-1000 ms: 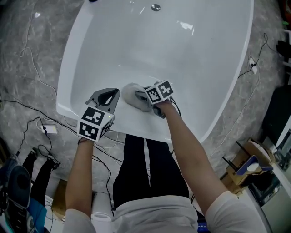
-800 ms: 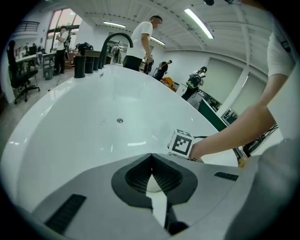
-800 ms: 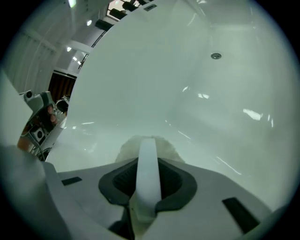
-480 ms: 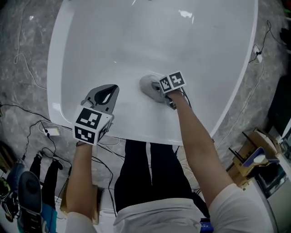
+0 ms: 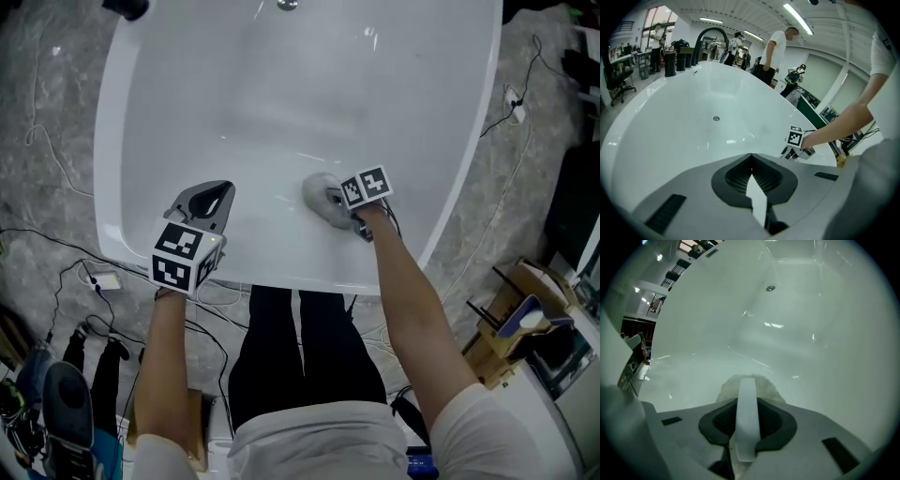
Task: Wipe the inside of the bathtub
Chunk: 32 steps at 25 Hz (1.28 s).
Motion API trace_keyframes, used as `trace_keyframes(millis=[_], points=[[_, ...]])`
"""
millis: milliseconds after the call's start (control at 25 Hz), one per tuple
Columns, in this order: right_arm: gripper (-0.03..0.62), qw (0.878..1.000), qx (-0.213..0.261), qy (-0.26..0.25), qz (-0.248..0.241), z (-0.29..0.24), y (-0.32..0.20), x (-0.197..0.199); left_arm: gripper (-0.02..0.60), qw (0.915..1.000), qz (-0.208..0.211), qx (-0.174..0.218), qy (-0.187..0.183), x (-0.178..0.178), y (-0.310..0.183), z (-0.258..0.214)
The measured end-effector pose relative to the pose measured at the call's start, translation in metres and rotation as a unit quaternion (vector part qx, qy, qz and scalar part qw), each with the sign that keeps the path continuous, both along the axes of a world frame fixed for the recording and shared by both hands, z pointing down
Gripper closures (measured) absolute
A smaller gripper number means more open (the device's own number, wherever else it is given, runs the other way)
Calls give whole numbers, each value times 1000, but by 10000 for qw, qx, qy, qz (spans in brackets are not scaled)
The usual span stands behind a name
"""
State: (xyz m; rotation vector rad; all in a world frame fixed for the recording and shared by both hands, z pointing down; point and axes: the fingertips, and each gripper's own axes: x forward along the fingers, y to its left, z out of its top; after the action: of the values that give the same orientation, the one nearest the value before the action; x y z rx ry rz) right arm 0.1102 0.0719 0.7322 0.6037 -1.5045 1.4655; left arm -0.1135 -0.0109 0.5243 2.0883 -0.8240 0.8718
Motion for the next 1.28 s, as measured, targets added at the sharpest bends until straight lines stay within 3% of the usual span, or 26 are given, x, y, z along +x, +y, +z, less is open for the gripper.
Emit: trace_keyframes(millis=[200, 520, 1080, 1280], points=[[500, 9992, 320, -63, 234, -36, 0, 10, 572, 10000, 3, -18, 3, 5, 6, -16], [499, 9891, 1039, -686, 790, -128, -6, 4, 572, 9999, 29, -63, 129, 23, 19, -55], [499, 9524, 2560, -1469, 756, -323, -35, -16, 572, 9975, -46, 225, 664, 49, 37, -159], [499, 9347, 3158, -1594, 349, -390, -31, -7, 572, 9965, 39, 374, 748, 62, 56, -189]])
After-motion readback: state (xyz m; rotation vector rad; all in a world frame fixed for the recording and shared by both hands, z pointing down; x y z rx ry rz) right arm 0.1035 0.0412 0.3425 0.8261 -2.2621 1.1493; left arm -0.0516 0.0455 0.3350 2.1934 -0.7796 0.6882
